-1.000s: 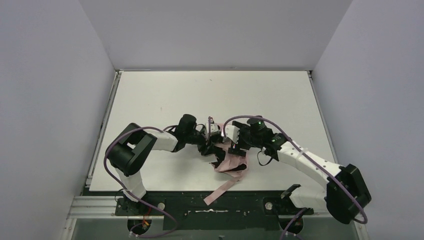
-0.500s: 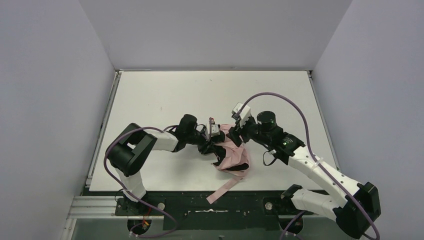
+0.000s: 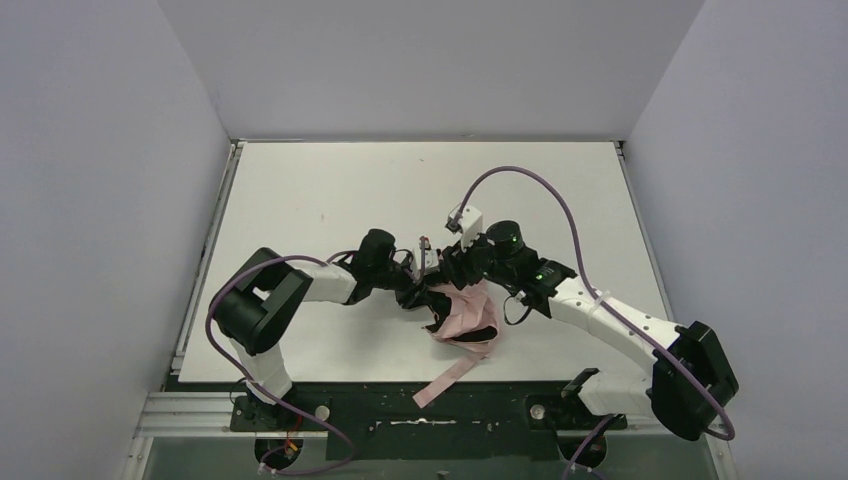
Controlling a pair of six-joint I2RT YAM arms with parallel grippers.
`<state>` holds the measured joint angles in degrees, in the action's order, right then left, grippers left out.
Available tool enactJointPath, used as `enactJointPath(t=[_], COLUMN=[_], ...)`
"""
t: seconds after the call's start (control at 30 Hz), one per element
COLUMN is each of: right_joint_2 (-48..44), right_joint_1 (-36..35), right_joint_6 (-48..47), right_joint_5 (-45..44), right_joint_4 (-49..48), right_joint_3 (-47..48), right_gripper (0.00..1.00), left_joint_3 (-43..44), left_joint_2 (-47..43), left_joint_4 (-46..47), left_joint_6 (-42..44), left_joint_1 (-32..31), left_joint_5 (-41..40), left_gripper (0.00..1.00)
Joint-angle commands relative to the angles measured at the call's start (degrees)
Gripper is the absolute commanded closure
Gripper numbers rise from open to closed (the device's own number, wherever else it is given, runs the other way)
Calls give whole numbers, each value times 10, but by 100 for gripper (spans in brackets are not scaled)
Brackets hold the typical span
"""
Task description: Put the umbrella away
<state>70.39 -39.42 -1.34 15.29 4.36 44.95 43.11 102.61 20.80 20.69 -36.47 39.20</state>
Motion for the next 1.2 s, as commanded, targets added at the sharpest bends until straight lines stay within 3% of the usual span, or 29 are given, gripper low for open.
enactJointPath(t=[0.0, 0.3, 0.6, 0.8, 1.03, 1.17], right_joint_2=[14, -12, -102, -104, -102, -99], right_joint_1=[-3, -2, -2, -13, -63, -135], right_joint_6=[13, 13, -32, -30, 40, 79], right_joint_5=[-23, -39, -147, -158, -135, -151], right_joint_4=[-76, -51, 144, 279, 445, 460], right_joint_3=[25, -3, 20, 72, 124, 151], right_gripper=[53, 100, 100, 100, 100, 100], left_joint_3=[10, 11, 15, 16, 16, 19], left_joint_2=[-24, -27, -27, -26, -27, -24], left_joint_4=[-10, -8, -8, -7, -6, -5], left_joint_6=[12, 10, 1, -7, -15, -18], left_joint_1=[-2, 0, 4, 4, 6, 7], left_joint_5=[-4, -21, -48, -69, -91, -99], left_gripper=[100, 100, 100, 100, 100, 100])
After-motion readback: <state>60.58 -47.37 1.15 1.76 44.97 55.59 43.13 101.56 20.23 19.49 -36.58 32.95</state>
